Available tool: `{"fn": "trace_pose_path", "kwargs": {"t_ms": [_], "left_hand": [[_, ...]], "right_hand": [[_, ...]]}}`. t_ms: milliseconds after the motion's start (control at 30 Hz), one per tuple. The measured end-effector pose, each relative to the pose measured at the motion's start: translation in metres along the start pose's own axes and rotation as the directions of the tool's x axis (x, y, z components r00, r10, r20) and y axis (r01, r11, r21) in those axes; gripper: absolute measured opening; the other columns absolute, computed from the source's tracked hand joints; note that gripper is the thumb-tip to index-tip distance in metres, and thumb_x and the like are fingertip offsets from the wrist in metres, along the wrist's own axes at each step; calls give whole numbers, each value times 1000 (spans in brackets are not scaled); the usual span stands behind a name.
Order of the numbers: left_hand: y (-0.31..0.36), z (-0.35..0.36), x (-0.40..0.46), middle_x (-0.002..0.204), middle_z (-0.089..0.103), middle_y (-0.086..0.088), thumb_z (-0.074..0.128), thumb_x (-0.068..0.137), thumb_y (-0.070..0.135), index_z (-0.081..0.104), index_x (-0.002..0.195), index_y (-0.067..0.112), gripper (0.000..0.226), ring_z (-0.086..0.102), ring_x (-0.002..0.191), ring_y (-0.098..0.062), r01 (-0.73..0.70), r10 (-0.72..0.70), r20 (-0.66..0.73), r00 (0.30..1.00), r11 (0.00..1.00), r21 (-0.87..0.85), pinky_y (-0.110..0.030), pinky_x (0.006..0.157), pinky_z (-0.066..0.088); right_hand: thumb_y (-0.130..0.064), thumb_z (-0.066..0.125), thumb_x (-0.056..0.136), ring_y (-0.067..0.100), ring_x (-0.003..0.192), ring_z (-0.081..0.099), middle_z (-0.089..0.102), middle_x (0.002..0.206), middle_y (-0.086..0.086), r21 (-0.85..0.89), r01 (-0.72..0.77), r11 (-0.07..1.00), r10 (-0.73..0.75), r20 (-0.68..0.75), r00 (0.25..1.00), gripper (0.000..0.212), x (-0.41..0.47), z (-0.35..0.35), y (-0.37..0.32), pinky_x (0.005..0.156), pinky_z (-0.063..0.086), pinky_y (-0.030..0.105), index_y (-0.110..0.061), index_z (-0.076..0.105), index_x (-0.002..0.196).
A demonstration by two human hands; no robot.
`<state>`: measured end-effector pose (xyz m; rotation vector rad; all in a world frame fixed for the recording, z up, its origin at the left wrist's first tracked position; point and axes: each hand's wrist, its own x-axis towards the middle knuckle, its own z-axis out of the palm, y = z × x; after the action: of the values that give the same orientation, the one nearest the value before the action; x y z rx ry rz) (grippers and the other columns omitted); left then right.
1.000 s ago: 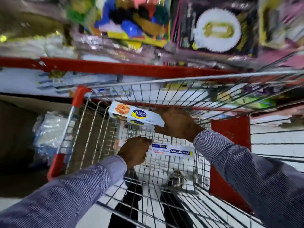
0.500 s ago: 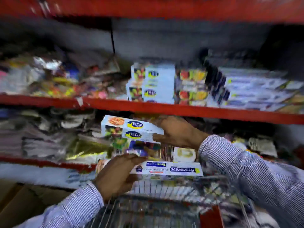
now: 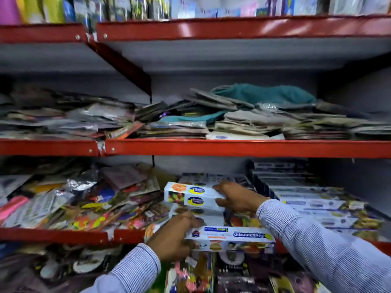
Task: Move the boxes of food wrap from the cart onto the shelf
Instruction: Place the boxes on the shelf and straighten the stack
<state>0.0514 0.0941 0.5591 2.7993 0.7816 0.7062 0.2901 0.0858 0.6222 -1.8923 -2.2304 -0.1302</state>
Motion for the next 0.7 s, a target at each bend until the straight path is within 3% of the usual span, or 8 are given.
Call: {"fn": "trace_pose_path", "kwargs": {"t_ms": [133, 267, 433, 700], "left_hand": [[-17, 3, 19, 129, 53, 2, 68, 80, 39, 53, 128, 26, 52, 47, 123, -14, 10, -11, 19, 1000, 1000, 11, -36, 105, 42], [-21, 1, 30, 128, 53, -1, 70, 86, 28, 53, 131, 22, 49, 46, 120, -16, 11, -13, 61, 998, 1000, 24, -30, 105, 38], [-29, 6, 41, 128, 53, 0, 72, 85, 26, 53, 132, 22, 51, 46, 122, -16, 8, -8, 79, 997, 1000, 3, -34, 106, 38], [-32, 16, 57, 131, 52, 0, 71, 87, 26, 50, 135, 22, 53, 43, 126, -18, 49, -49, 91, 995, 999, 5, -34, 108, 37]], "right_hand": [[-27, 57, 89, 35, 115, 52, 53, 124, 21, -43, -57, 997, 59, 26, 998, 32, 25, 12, 22, 96, 41, 35, -8, 57, 116], [-28, 56, 88, 36, 114, 50, 52, 119, 23, -62, -89, 994, 91, 34, 995, 32, 43, 28, 32, 96, 42, 39, -5, 55, 112], [-30, 54, 90, 36, 120, 44, 52, 125, 23, -106, -83, 991, 86, 27, 996, 43, 56, 42, 37, 101, 36, 37, -7, 51, 126], [-34, 60, 87, 29, 122, 47, 55, 130, 12, -85, -79, 993, 80, 2, 997, 48, 59, 47, 47, 103, 41, 37, -15, 54, 131]]}}
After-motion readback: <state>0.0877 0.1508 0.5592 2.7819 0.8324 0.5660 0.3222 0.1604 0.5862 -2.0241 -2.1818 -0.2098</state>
